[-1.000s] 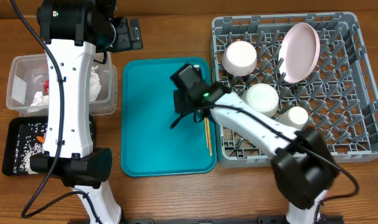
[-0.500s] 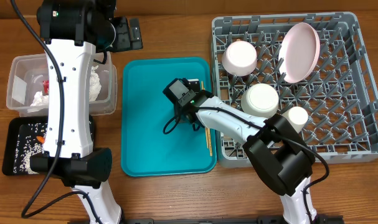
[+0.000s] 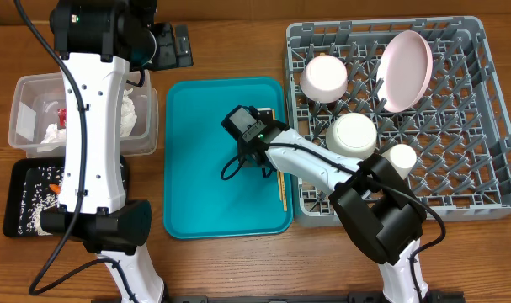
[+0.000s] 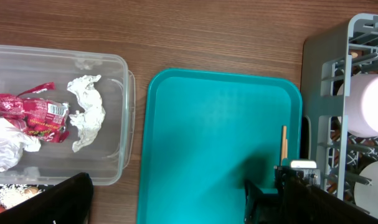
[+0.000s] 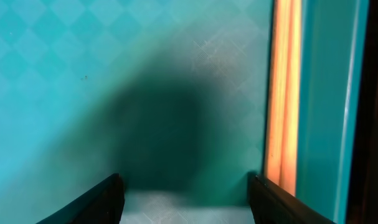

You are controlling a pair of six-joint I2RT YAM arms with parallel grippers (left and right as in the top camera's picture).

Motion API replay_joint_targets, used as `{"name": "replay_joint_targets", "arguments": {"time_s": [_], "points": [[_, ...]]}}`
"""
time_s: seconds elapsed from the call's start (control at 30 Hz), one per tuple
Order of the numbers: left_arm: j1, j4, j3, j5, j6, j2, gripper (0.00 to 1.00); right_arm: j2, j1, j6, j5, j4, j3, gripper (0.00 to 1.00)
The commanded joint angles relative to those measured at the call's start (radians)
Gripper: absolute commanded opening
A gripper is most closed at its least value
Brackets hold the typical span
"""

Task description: Sort waste into correct bins and load items into the dishwasher

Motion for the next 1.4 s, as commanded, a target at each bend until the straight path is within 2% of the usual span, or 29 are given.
{"name": "replay_joint_targets", "arguments": {"time_s": [0.0, 0.23, 0.47, 0.9, 1.37], "points": [[-0.007, 0.001, 0.019, 0.011, -0.010, -0.023, 1.00, -0.009, -0.005, 0.004, 0.029, -0.012, 0.043, 0.67], [-0.007, 0.001, 0.019, 0.011, -0.010, -0.023, 1.00, -0.014, -0.004, -0.022, 0.035, -0.032, 0.056, 0.67], [-0.007, 0.001, 0.019, 0.011, -0.010, -0.023, 1.00, -0.014, -0.007, -0.021, 0.128, -0.071, 0.055, 0.67], [-0.007, 0.001, 0.019, 0.011, -0.010, -0.023, 1.00, -0.013, -0.007, -0.014, 0.026, -0.037, 0.023, 0.68], [-0.007, 0.001, 0.019, 0.011, -0.010, -0.023, 1.00, -0.013, -0.007, 0.009, 0.093, -0.023, 0.012, 0.69]]}}
